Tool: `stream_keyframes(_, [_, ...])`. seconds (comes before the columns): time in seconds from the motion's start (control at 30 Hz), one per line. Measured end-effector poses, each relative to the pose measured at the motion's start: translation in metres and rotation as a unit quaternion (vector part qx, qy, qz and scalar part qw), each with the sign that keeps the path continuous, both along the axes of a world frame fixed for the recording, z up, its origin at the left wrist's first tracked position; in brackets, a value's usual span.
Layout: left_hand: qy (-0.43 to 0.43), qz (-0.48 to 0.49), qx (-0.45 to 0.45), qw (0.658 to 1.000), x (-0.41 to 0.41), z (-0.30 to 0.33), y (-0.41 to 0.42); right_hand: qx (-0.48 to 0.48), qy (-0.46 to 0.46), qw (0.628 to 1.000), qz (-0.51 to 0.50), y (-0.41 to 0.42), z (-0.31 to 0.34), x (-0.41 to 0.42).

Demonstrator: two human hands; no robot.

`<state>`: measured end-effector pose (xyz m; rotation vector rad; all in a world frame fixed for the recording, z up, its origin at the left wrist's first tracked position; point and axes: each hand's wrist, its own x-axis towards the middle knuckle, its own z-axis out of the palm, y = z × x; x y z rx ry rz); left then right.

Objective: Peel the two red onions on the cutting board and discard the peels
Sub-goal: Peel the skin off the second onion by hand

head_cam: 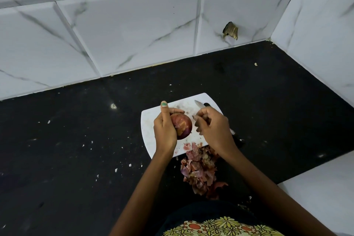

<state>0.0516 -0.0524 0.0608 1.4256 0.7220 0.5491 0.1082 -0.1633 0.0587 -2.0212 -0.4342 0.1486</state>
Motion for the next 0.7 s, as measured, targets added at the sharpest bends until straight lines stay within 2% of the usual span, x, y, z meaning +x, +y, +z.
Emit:
stream_keyframes(0.07, [-0.001, -0.003, -0.011, 1.0, 0.0, 0.0, 0.001, -0.094, 0.057, 0.993, 0.053, -0.007, -0.004, 0.003])
stream_keyframes(0.13, [0.0, -0.006, -0.014, 1.0, 0.0, -0.001, 0.002, -0.214, 0.087, 0.964, 0.129, -0.013, -0.005, 0.005])
stream_keyframes(0.2, [0.0, -0.009, -0.018, 1.0, -0.001, -0.002, 0.001, -0.25, 0.071, 0.952, 0.159, -0.015, 0.001, 0.005])
stream_keyframes(0.27, [0.0, -0.01, -0.017, 1.0, 0.0, -0.002, 0.001, -0.174, 0.045, 0.975, 0.132, -0.014, 0.011, 0.004])
stream_keyframes(0.37, [0.001, -0.004, -0.015, 1.0, 0.0, -0.002, 0.002, -0.018, 0.11, 0.986, 0.122, -0.009, 0.033, 0.003])
stream_keyframes(0.47, [-0.008, -0.01, -0.023, 1.0, 0.0, -0.002, 0.004, -0.03, 0.099, 0.984, 0.148, -0.005, 0.044, 0.0])
stream_keyframes(0.7, [-0.01, -0.011, -0.003, 1.0, 0.0, -0.001, 0.007, -0.021, 0.063, 0.991, 0.117, 0.001, 0.045, -0.005])
